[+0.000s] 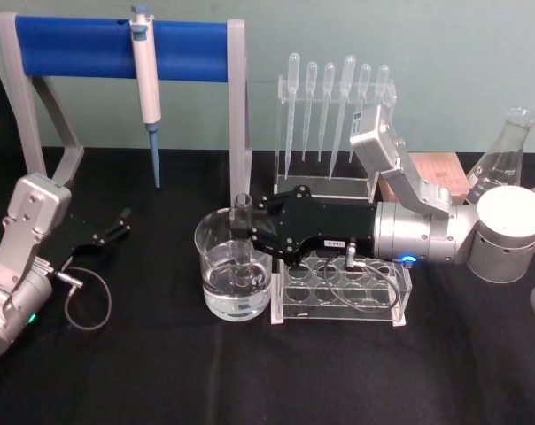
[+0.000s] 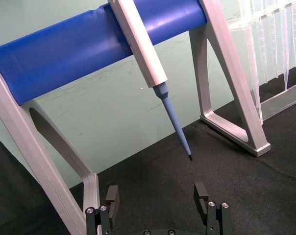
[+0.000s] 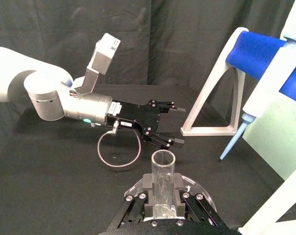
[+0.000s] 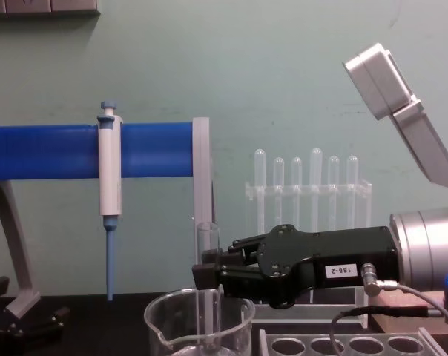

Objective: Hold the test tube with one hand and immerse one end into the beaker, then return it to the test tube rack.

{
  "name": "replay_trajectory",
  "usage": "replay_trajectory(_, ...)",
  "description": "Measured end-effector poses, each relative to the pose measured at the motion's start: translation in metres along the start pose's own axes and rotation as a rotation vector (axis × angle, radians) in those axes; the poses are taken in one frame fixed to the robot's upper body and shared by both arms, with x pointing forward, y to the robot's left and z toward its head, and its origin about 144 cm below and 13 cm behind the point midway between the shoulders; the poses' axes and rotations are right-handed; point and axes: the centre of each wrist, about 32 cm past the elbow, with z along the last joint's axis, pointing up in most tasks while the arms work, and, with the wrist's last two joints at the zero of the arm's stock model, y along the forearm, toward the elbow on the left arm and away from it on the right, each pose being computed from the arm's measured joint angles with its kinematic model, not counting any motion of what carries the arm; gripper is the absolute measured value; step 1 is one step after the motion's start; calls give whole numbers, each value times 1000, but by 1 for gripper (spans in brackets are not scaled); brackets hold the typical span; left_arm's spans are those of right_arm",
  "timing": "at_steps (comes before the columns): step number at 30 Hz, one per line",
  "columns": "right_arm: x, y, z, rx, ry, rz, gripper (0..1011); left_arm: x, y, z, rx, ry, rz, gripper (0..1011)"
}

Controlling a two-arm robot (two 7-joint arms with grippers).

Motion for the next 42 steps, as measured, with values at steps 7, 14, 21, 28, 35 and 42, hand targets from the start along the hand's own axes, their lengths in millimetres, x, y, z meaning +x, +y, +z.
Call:
replay_trajectory(7, 0, 0, 0, 0, 0, 0, 242, 0, 0, 0, 0, 0, 0, 1000)
replay_trajectory(14, 0, 0, 0, 0, 0, 0, 242, 0, 0, 0, 0, 0, 0, 1000)
replay_trajectory(21, 0, 0, 0, 0, 0, 0, 243, 0, 0, 0, 0, 0, 0, 1000)
replay_trajectory(28, 0, 0, 0, 0, 0, 0, 242, 0, 0, 0, 0, 0, 0, 1000)
replay_trajectory(35, 0, 0, 0, 0, 0, 0, 242, 0, 0, 0, 0, 0, 0, 1000)
replay_trajectory(42, 0, 0, 0, 0, 0, 0, 242, 0, 0, 0, 0, 0, 0, 1000)
